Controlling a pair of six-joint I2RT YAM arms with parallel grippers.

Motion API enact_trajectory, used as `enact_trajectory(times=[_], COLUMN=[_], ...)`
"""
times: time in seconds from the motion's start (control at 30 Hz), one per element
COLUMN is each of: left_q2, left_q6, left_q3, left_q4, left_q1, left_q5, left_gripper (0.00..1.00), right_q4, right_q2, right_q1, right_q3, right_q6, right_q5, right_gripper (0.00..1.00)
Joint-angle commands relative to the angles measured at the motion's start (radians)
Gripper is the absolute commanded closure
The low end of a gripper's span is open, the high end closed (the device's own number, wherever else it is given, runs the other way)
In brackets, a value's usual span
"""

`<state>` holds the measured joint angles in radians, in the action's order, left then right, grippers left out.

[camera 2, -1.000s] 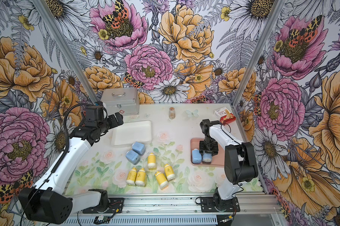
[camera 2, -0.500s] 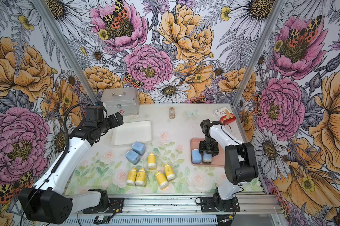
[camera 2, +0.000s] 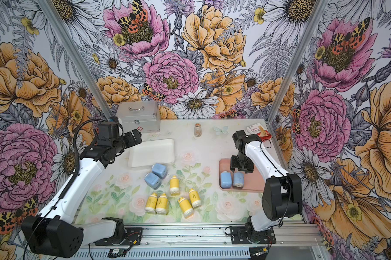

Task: Place the pencil sharpeners by color into the storage box
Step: Place the pencil sharpener in the storage box, then pick up the pencil sharpener from the center of the board.

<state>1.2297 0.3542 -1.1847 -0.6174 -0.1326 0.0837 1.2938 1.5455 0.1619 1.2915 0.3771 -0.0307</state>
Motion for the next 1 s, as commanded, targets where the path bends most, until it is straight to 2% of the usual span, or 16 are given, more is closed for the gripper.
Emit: enact_trajectory(times=[0.0, 0.2, 0.57, 0.77, 0.97], left_q2=[-0.002, -0.015, -0.007, -0.001, -0.001], left_q6=[0.006, 0.005, 0.011, 0.024, 0.031], left_q3=[0.001, 0.003, 0.004, 0.006, 0.008], left_q4=[-0.003, -0.004, -0.004, -0.008, -0.014], left_q1=[-0.001, 0.005, 0.056, 0.095, 0.132], left_q5=[-0.014, -0.008, -0.014, -0.008, 0.014], left_gripper=[0.01, 0.02, 0.01, 0.01, 0.01], right_q4=[0.03, 0.036, -0.031, -0.031, -0.04], right_q2=[-0.039, 0.018, 0.28, 0.447, 0.571], right_q1=[0.038, 0.181, 0.436, 0.537, 0.584], right_q3=[0.073, 0.21, 0.489, 0.661, 0.771], right_q6=[0.019, 0.028, 0.006, -0.035, -0.049], right_q5=[-0.017, -0.029, -0.002, 0.026, 0.047], right_gripper=[0.35, 0.35, 0.34, 0.32, 0.33])
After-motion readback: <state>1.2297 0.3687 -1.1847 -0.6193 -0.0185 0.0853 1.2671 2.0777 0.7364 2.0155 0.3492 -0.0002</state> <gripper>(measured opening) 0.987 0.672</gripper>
